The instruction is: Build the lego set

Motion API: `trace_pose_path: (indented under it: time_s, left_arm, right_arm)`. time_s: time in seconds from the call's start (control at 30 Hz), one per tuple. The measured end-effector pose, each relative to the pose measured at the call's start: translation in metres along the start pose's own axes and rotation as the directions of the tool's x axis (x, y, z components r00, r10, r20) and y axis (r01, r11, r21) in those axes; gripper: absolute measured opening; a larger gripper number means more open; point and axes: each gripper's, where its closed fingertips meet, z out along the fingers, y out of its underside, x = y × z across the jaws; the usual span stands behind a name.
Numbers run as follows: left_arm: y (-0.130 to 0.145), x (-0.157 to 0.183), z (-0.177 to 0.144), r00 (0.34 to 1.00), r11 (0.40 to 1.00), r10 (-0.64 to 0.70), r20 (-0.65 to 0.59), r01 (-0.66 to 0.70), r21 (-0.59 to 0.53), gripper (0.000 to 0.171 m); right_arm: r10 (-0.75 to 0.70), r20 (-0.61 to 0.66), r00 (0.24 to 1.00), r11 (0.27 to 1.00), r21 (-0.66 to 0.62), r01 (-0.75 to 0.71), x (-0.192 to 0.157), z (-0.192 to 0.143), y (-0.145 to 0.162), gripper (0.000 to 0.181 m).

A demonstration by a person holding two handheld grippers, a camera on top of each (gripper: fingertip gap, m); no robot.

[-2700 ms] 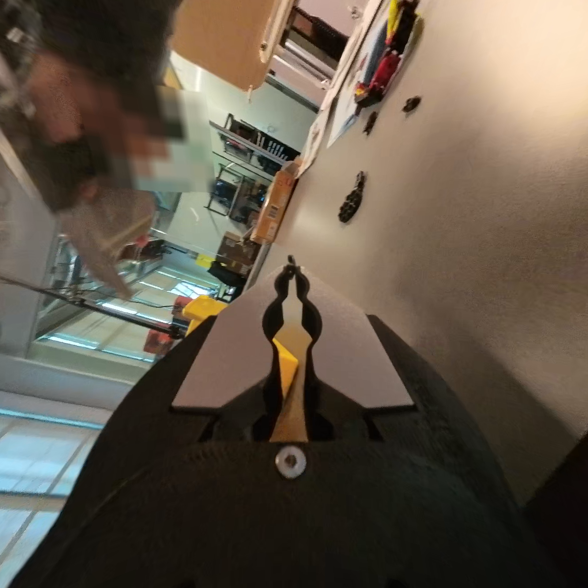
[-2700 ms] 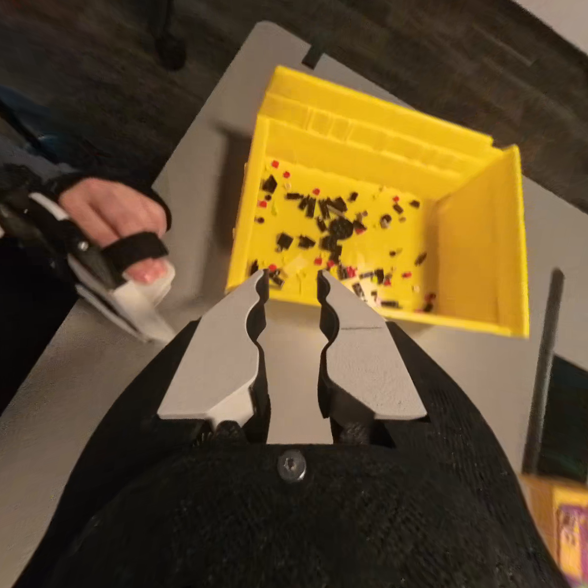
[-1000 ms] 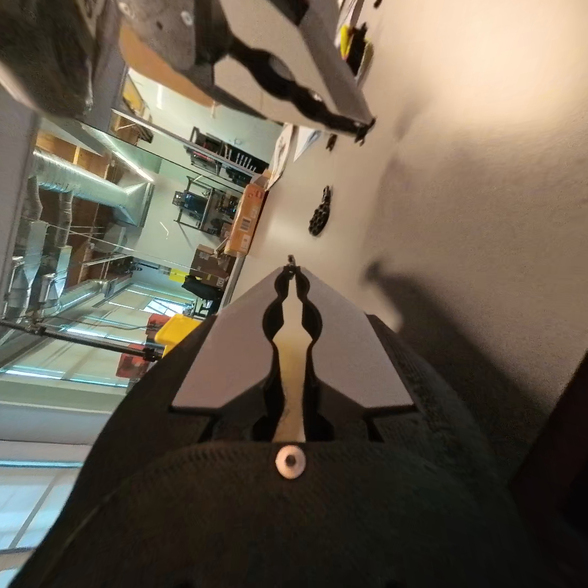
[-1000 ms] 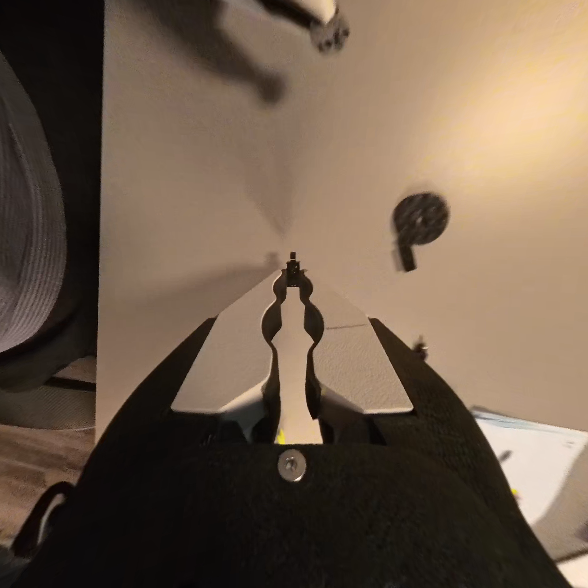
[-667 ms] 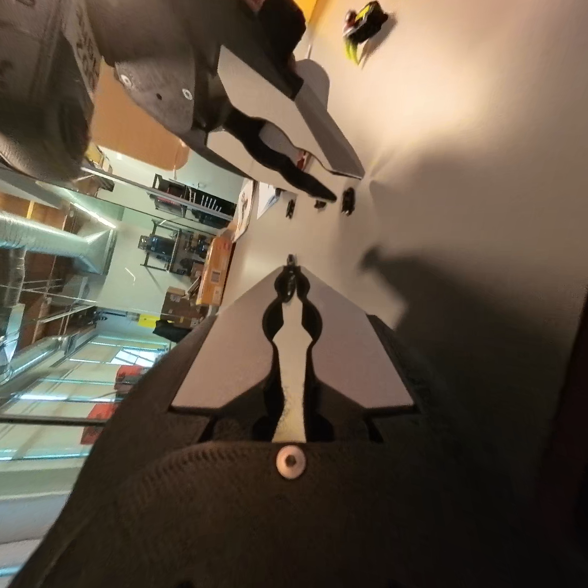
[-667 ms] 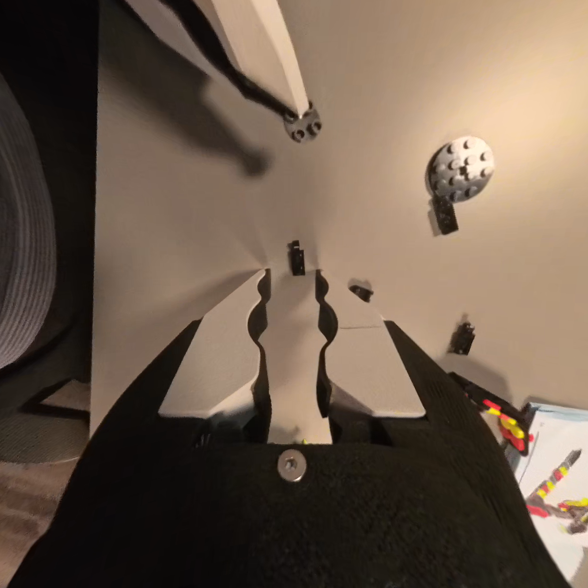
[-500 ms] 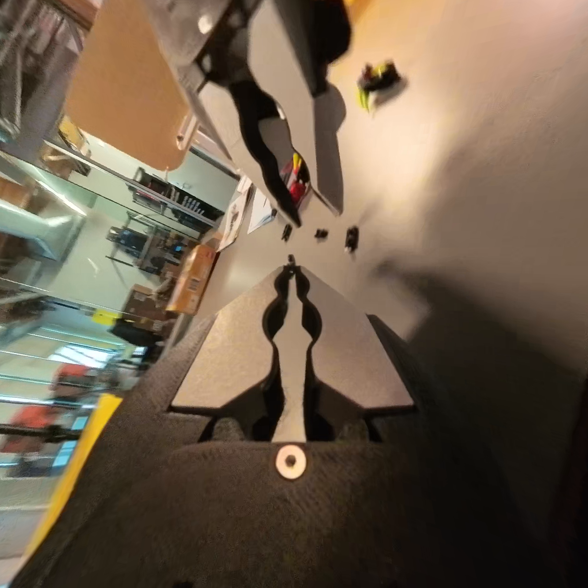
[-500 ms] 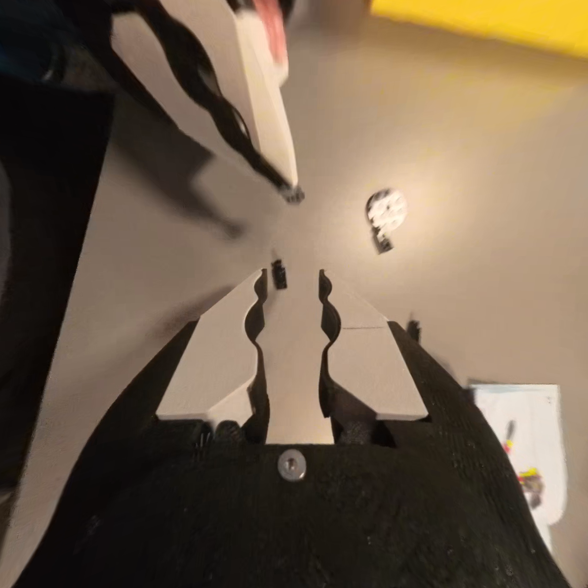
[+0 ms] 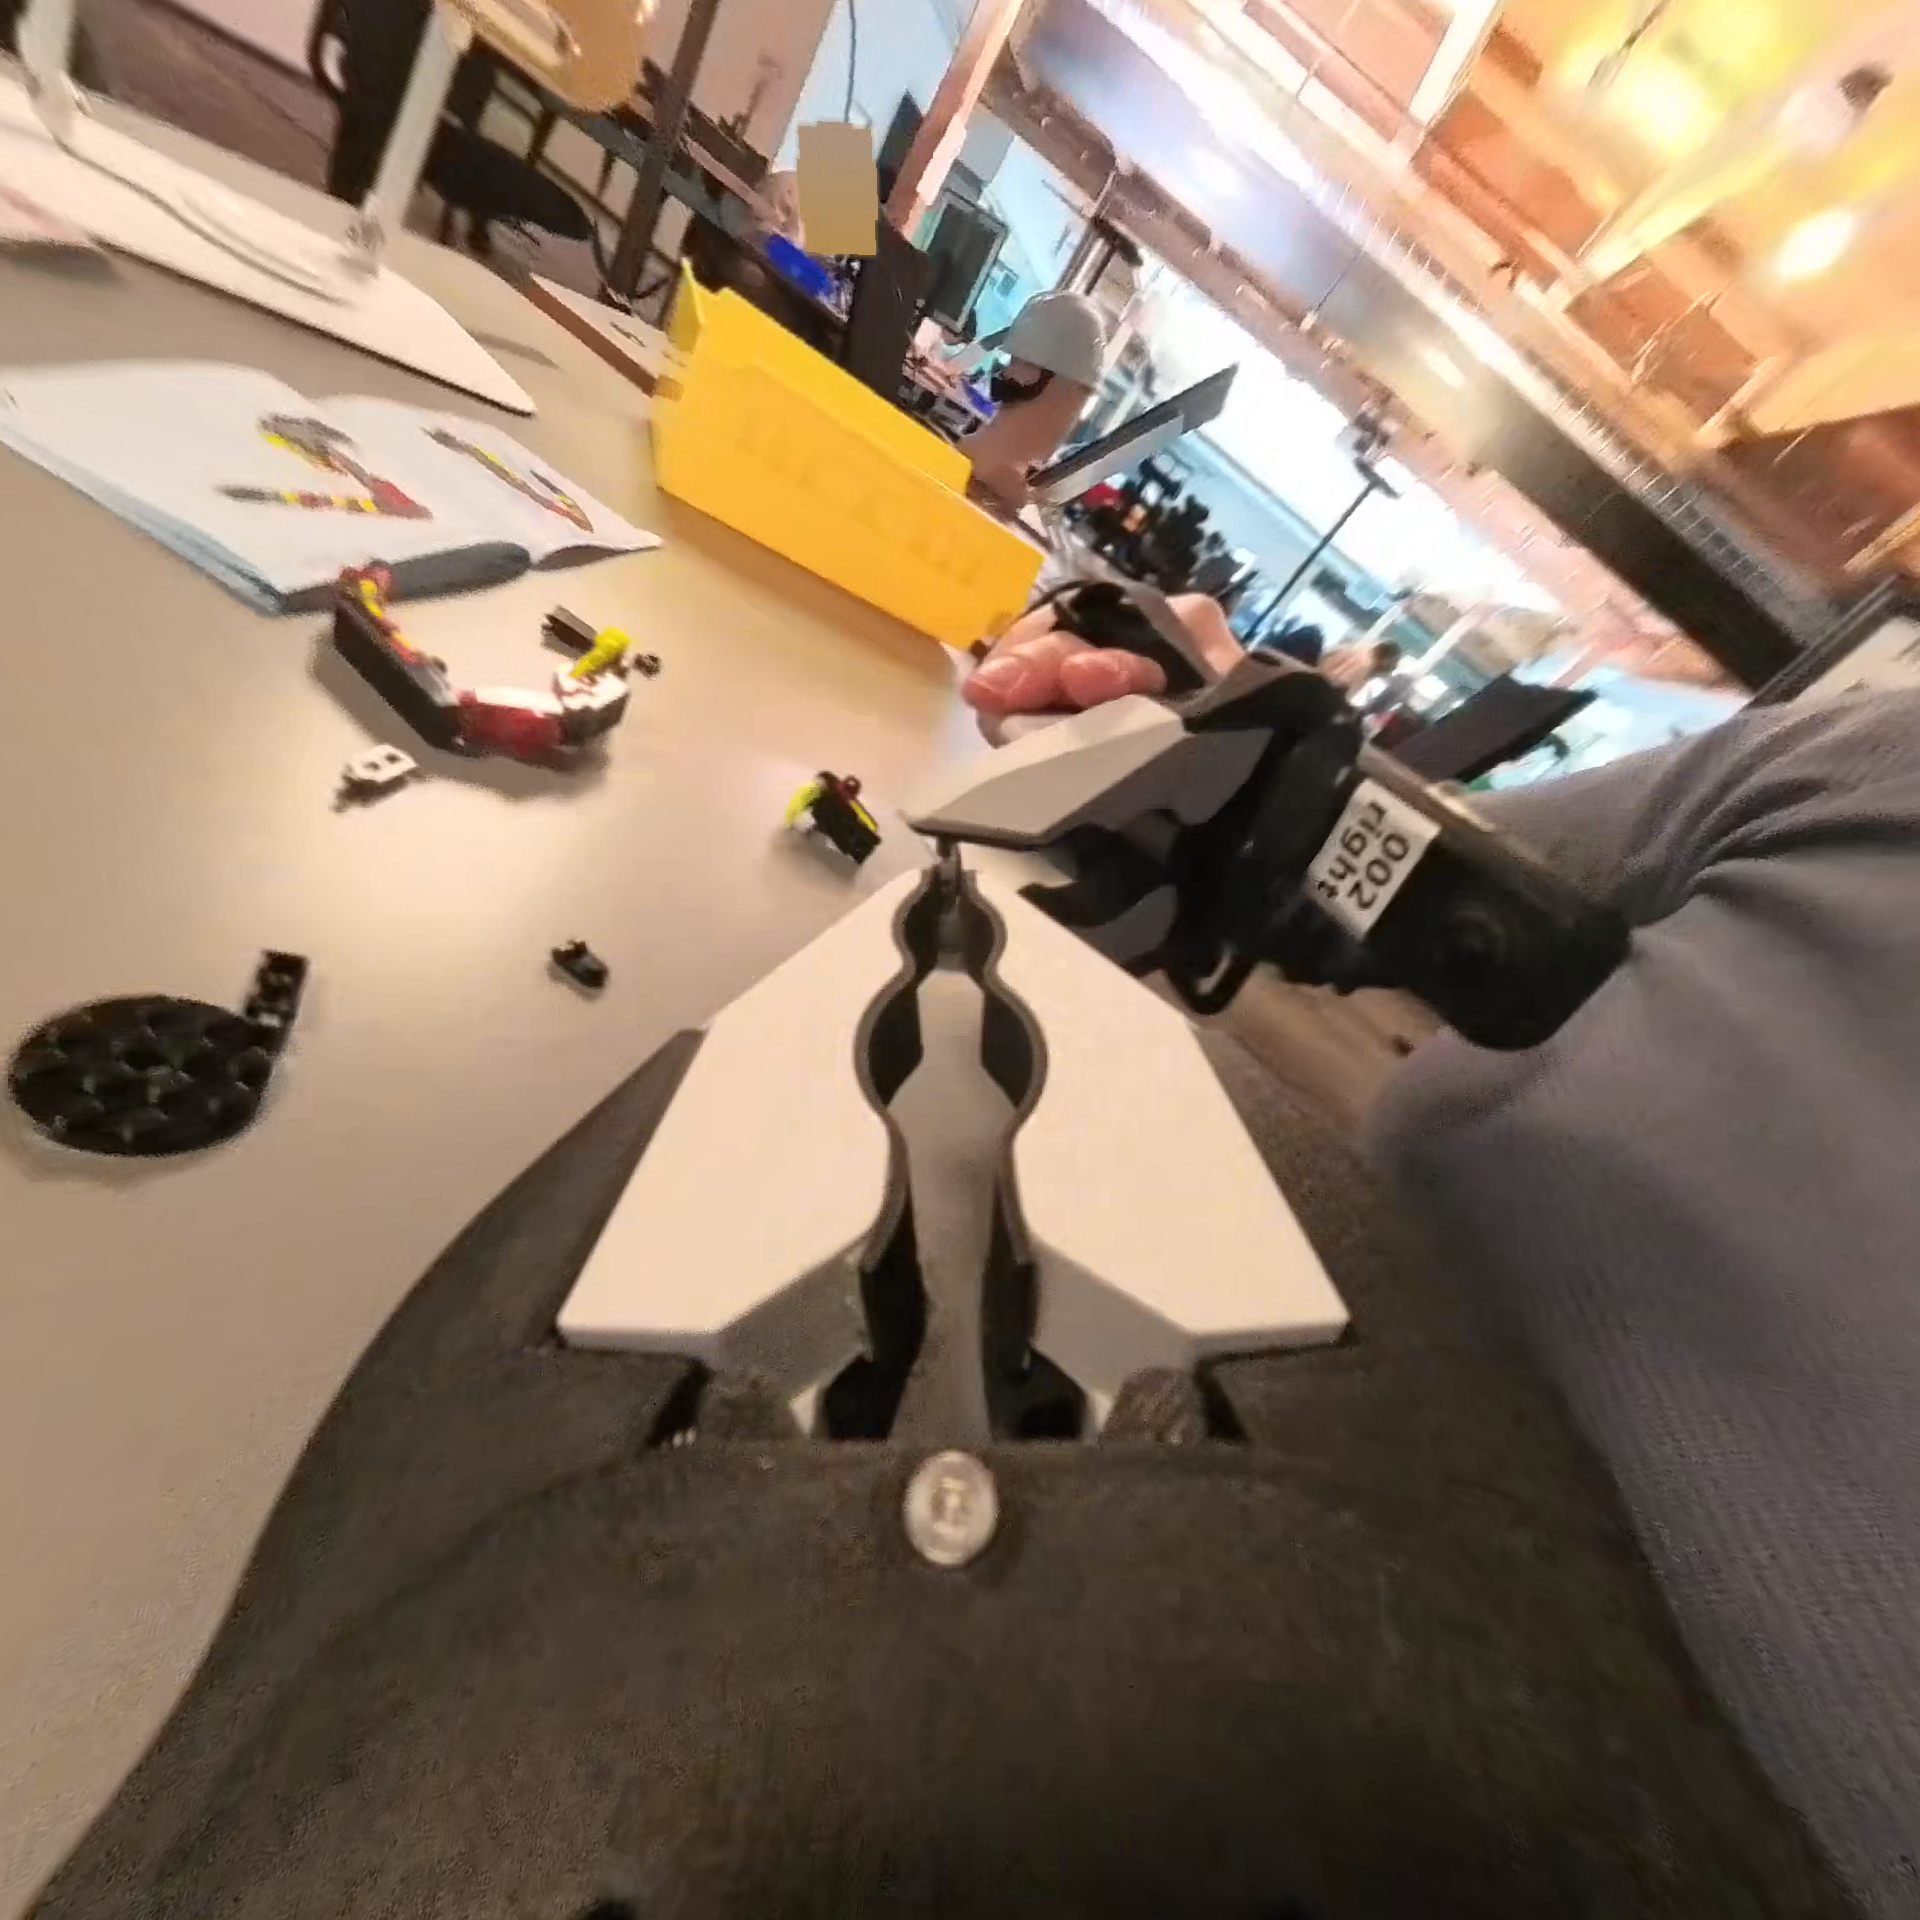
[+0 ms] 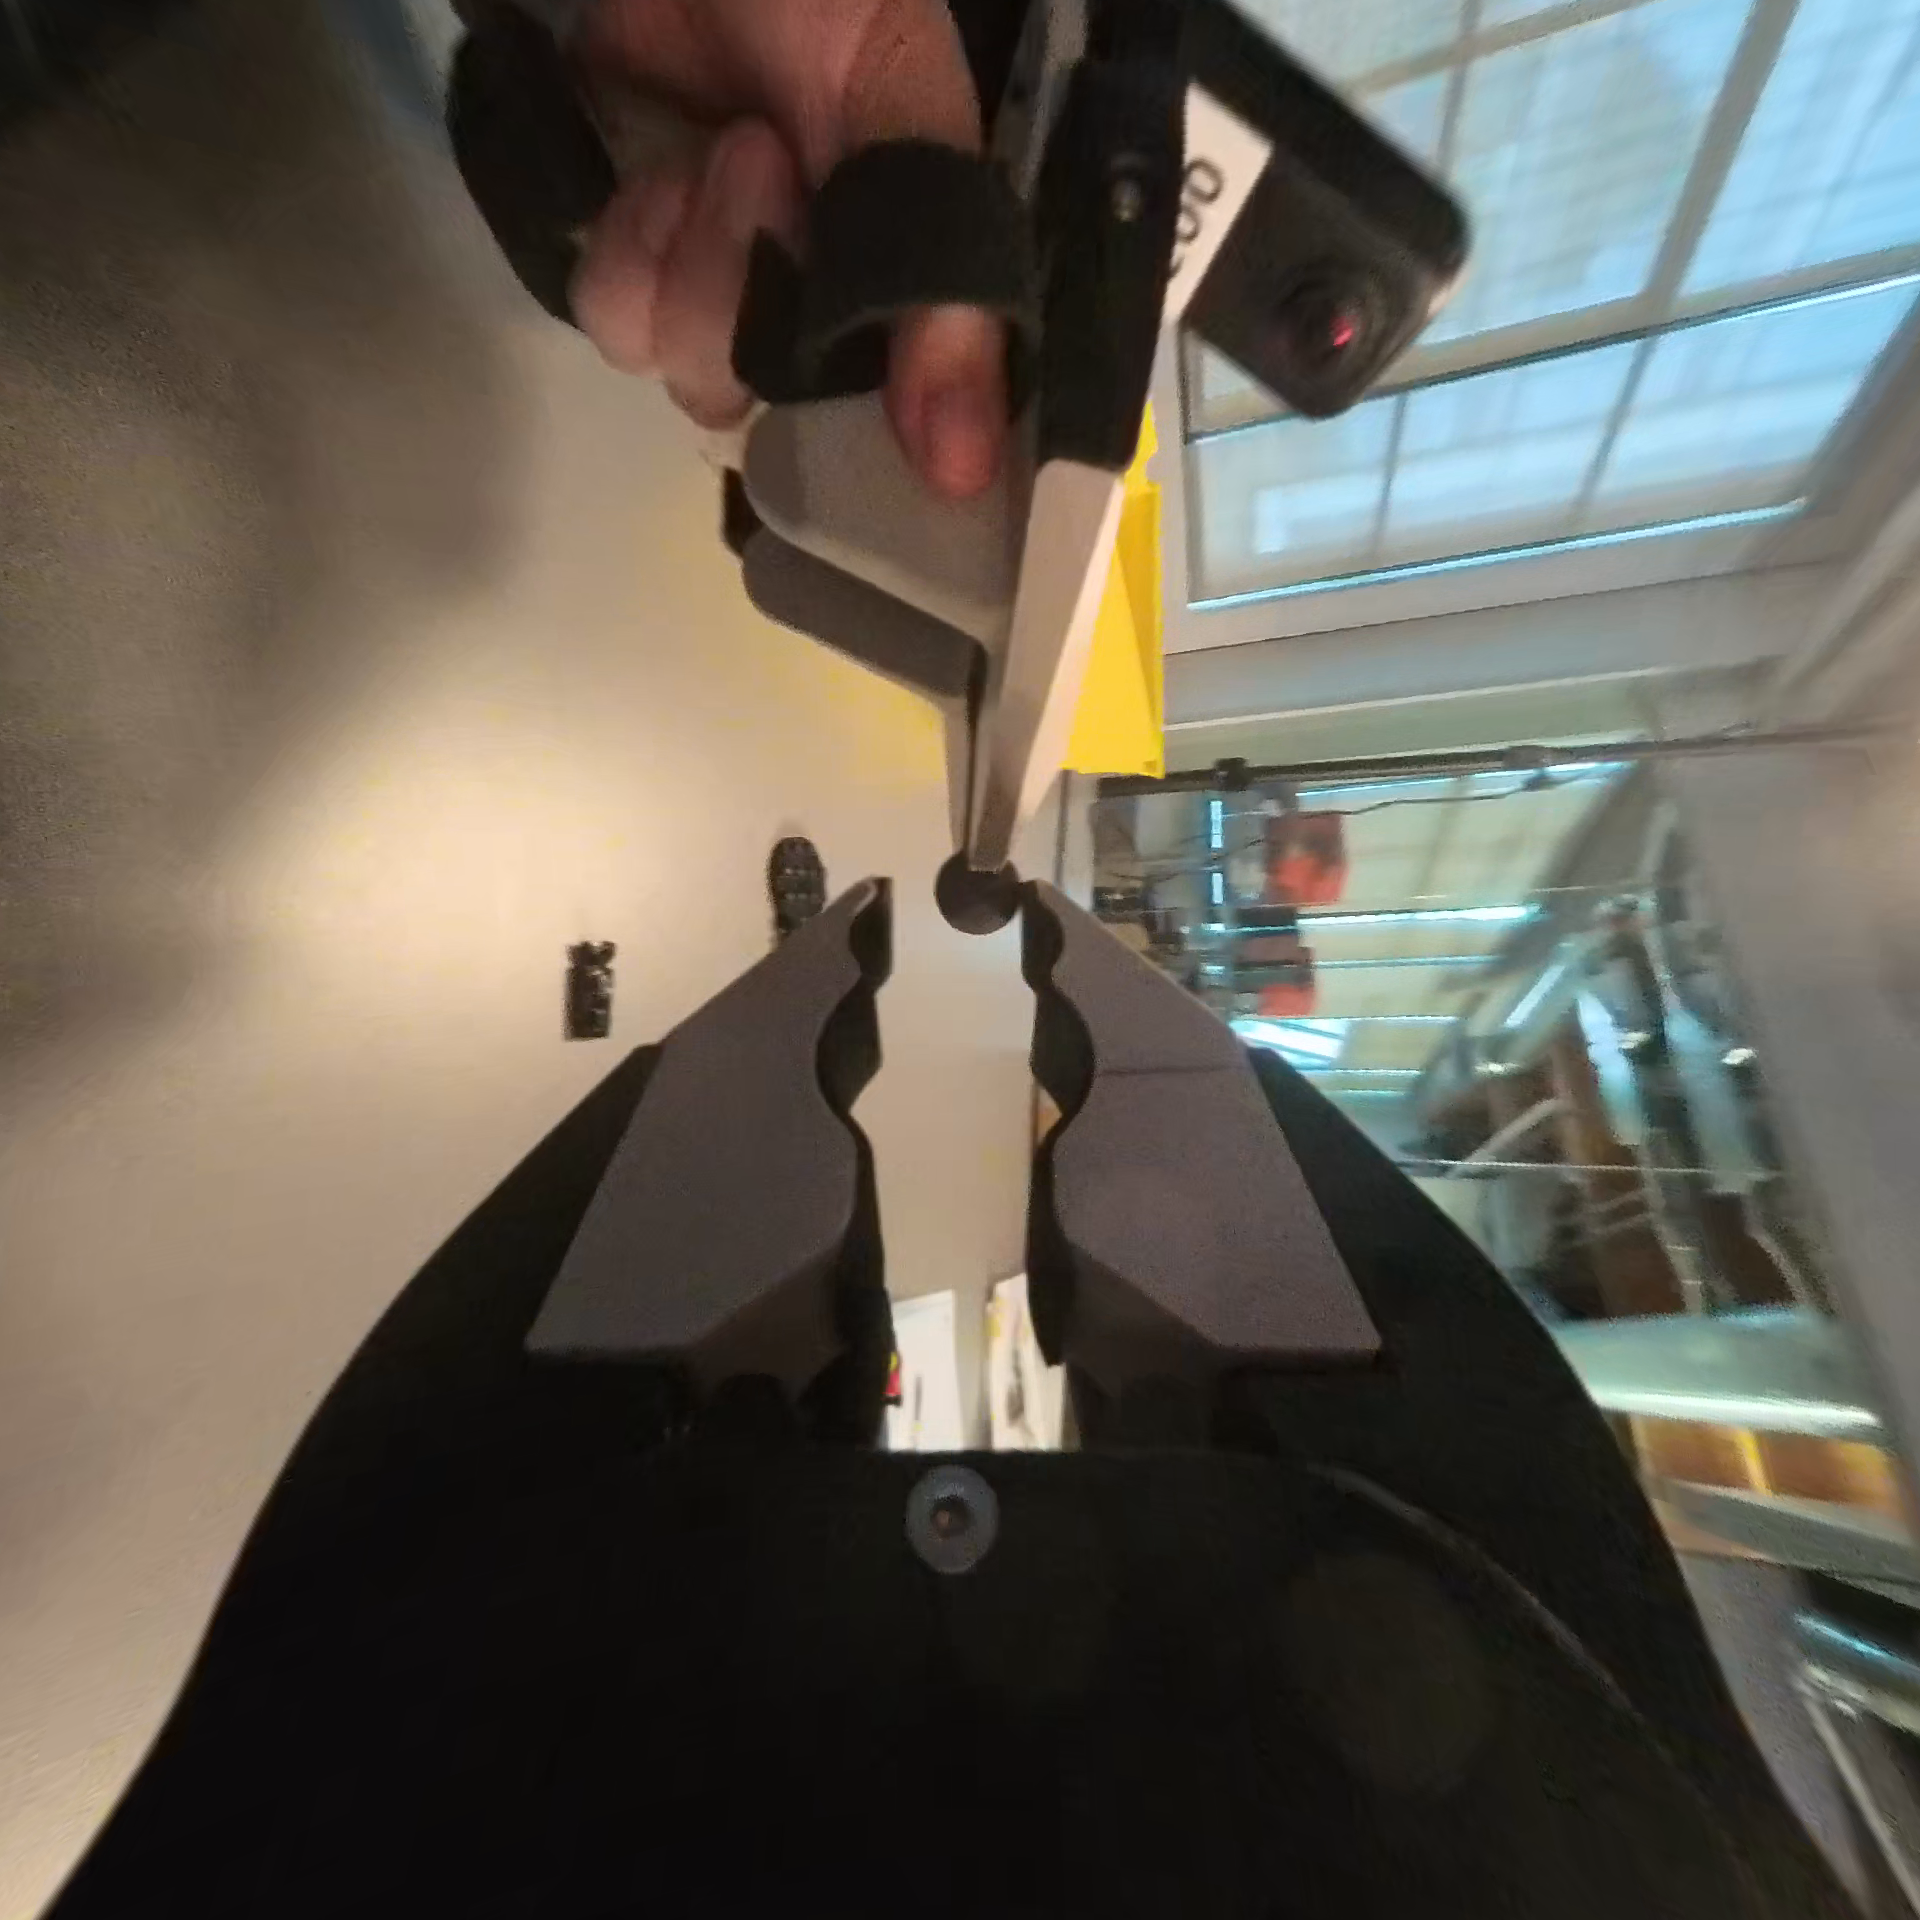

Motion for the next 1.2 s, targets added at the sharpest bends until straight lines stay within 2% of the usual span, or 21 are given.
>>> trace_pose_path:
  time_s: [0.03,0.1,0.2,0.3,0.4,0.5,0.6,0.67,0.73,0.83,0.97,1.03,1.1,1.2]
  left_arm:
    - [0.001,-0.003,0.000,0.999,0.999,-0.036,0.000,0.036,0.003,0.002]
    - [0.001,-0.005,-0.001,0.996,0.996,-0.084,-0.010,0.084,0.015,0.002]
    - [0.005,-0.012,0.000,0.995,0.995,-0.102,0.015,0.102,0.000,0.002]
    - [0.008,-0.016,0.002,0.993,0.993,-0.119,0.027,0.119,-0.003,0.003]
    - [0.011,-0.028,0.000,0.990,0.998,-0.060,0.127,0.063,-0.022,0.001]
    - [0.017,-0.038,-0.005,0.978,0.997,0.021,0.208,-0.005,-0.078,0.000]
    - [0.024,-0.051,-0.010,0.962,0.991,0.031,0.272,0.006,-0.135,0.000]
    - [0.027,-0.058,-0.016,0.944,0.985,0.064,0.323,-0.008,-0.172,0.000]
    - [0.027,-0.068,-0.026,0.903,0.978,0.125,0.410,-0.042,-0.205,0.000]
    - [0.028,-0.077,-0.038,0.844,0.968,0.198,0.499,-0.089,-0.234,0.000]
    - [0.029,-0.074,-0.038,0.838,0.962,0.230,0.494,-0.121,-0.243,0.002]
    - [0.030,-0.074,-0.037,0.845,0.962,0.224,0.486,-0.113,-0.247,0.002]
    - [0.031,-0.073,-0.036,0.853,0.964,0.215,0.475,-0.107,-0.244,0.002]
    - [0.030,-0.072,-0.036,0.859,0.966,0.210,0.467,-0.107,-0.237,0.000]
  right_arm:
    - [-0.005,-0.020,1.000,1.000,0.008,0.005,0.002,0.000,-0.001,0.016]
    - [0.014,-0.026,1.000,0.999,0.037,-0.013,0.003,0.000,-0.006,0.016]
    - [0.038,0.026,0.999,0.999,0.017,-0.039,-0.005,0.003,-0.003,0.011]
    - [0.144,0.082,0.986,0.989,0.019,-0.146,-0.009,0.002,0.000,0.008]
    - [0.265,0.142,0.954,0.964,-0.018,-0.266,-0.015,0.002,0.014,0.000]
    - [0.406,0.259,0.876,0.914,-0.087,-0.397,-0.035,0.002,0.027,0.000]
    - [0.501,0.317,0.806,0.865,-0.135,-0.484,-0.047,0.003,0.033,0.000]
    - [0.570,0.353,0.742,0.819,-0.165,-0.550,-0.051,0.005,0.034,0.011]
    - [0.640,0.350,0.684,0.767,-0.227,-0.601,-0.052,0.011,0.040,0.018]
    - [0.718,0.286,0.634,0.695,-0.338,-0.635,-0.051,0.024,0.062,0.019]
    - [0.824,0.347,0.447,0.564,-0.445,-0.696,-0.064,0.043,0.069,0.032]
    - [0.846,0.366,0.388,0.526,-0.461,-0.714,-0.063,0.051,0.068,0.034]
    - [0.857,0.368,0.360,0.506,-0.468,-0.725,-0.060,0.058,0.068,0.032]
    - [0.850,0.371,0.373,0.521,-0.493,-0.697,-0.062,0.065,0.071,0.027]
